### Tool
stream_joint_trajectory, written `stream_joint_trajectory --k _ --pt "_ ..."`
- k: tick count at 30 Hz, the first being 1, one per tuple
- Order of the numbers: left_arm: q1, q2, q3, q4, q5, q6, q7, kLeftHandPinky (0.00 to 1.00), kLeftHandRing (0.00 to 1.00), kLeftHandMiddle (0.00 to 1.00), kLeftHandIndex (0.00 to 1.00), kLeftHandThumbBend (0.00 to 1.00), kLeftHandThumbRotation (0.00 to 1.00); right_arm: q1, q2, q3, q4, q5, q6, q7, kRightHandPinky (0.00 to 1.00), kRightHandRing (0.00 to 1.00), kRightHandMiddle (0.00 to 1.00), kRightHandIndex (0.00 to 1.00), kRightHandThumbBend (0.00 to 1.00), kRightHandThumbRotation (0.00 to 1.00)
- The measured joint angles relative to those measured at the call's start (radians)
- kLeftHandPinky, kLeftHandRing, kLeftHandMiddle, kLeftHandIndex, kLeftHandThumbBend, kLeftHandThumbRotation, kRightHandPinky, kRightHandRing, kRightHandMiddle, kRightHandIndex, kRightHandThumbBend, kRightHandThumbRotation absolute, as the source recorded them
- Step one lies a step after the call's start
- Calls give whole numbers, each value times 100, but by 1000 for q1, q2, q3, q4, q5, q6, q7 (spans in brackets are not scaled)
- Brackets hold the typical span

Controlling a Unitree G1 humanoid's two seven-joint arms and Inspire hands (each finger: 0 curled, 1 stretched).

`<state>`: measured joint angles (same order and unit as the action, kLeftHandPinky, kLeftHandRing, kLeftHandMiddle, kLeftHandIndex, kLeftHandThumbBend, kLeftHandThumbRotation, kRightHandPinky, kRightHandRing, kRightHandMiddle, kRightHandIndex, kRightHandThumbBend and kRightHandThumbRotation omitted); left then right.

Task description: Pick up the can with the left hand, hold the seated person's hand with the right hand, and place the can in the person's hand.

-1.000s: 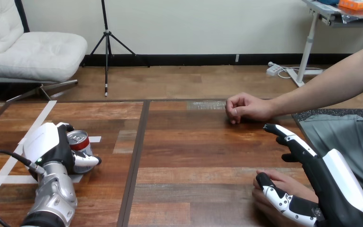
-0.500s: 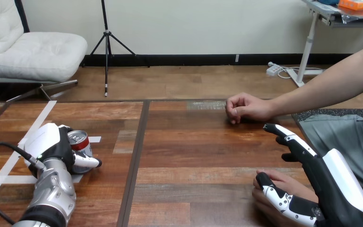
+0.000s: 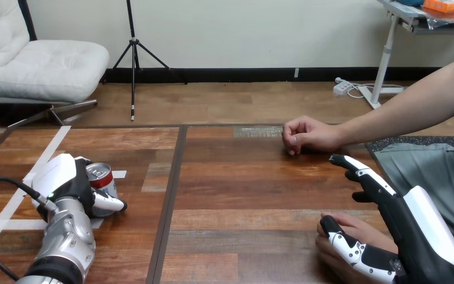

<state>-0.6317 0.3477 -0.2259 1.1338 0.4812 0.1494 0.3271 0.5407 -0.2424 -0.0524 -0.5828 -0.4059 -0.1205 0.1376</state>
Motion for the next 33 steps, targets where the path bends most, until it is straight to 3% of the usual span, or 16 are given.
stream_joint_trajectory --k 13,24,33 --pt "1 -2 5 1 -2 -61 59 50 60 66 68 85 0 0 0 0 0 -4 0 0 79 89 91 88 36 0" --pt "7 -3 12 2 -8 -187 168 47 51 54 56 77 0 0 0 0 0 -3 -1 0 79 89 91 88 35 0" --pt "7 -4 22 3 -35 -239 204 43 47 50 51 74 0 0 0 -1 0 -1 -1 0 79 89 92 88 35 0"
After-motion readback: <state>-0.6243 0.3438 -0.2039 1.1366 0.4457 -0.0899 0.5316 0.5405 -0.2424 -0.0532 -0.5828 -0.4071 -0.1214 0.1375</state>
